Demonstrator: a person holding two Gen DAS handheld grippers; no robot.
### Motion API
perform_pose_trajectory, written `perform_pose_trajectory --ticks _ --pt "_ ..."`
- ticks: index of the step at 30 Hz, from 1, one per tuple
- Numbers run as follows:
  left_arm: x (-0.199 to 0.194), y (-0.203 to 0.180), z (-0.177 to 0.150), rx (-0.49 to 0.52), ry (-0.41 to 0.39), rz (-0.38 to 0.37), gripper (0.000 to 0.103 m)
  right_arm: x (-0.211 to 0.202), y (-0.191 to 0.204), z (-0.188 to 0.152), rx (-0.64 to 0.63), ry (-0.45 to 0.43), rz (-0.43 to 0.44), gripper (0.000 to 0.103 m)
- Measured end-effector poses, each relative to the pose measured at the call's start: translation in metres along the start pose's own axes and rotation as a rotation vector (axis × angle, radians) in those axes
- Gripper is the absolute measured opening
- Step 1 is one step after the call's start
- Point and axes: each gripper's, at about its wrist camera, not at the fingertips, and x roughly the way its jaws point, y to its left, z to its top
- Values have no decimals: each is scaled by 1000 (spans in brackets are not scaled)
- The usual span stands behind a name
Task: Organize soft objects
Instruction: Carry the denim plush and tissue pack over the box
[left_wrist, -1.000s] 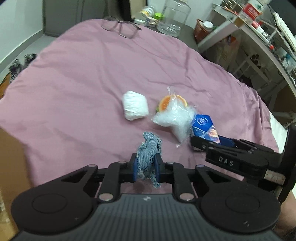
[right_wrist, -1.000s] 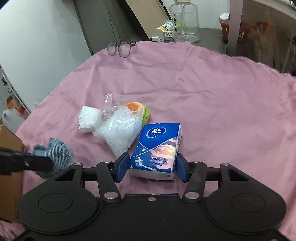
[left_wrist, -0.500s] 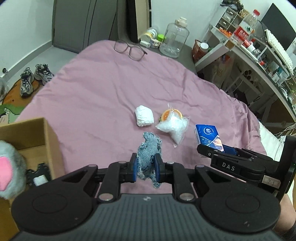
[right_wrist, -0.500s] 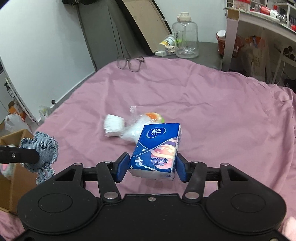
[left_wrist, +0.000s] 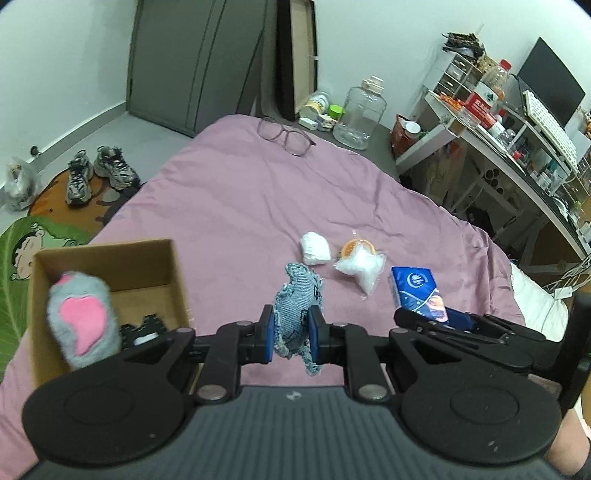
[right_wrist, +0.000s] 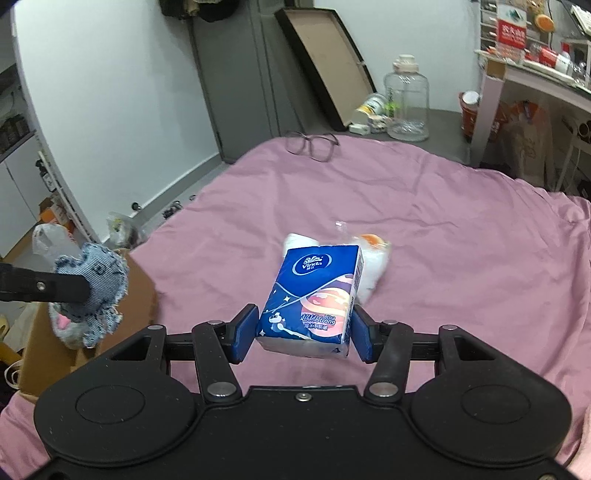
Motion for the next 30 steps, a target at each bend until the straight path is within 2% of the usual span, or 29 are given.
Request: perform_pose_trajectory --ticks 9,13,17,30 --pt "-28 36 -10 -28 -26 25 17 -15 44 2 -33 -28 36 52" --pt "-34 50 -17 -38 -29 72 17 -19 65 4 -48 -36 49 52" --pt "-43 68 -23 -62 -43 89 17 -25 87 5 -74 -48 60 52" --pt "-59 110 -33 -154 -82 121 17 -24 130 1 -103 -62 105 52"
